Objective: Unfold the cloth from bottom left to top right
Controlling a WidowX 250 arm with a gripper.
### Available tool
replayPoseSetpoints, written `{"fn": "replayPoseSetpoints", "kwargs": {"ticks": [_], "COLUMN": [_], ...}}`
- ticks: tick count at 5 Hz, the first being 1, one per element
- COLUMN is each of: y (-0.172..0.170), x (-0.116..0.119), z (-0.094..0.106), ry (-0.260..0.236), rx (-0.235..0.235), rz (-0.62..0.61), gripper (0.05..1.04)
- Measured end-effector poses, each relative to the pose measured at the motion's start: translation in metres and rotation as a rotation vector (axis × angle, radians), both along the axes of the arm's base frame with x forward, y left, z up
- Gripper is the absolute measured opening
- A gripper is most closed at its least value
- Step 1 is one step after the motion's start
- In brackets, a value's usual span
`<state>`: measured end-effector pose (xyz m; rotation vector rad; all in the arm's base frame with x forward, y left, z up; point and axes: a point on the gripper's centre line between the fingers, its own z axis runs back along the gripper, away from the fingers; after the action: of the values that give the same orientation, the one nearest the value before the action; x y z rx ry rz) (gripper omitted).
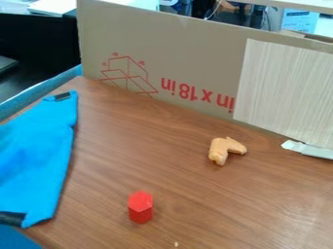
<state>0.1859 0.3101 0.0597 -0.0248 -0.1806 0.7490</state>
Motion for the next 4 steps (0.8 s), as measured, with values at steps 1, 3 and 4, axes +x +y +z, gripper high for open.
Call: {"fn": "replayPoseSetpoints", "kwargs": {"ticks": [1, 3, 4], "y": [-0.002, -0.009, -0.017], "x": [0.003, 0.002, 0.004], "z": [-0.012, -0.028, -0.034], "ry": [0.025, 0.069, 0.083], "rx": [0.035, 0.065, 0.06], "rz": [0.0, -0.007, -0.011], "gripper": [1.001, 1.001, 1.001]}}
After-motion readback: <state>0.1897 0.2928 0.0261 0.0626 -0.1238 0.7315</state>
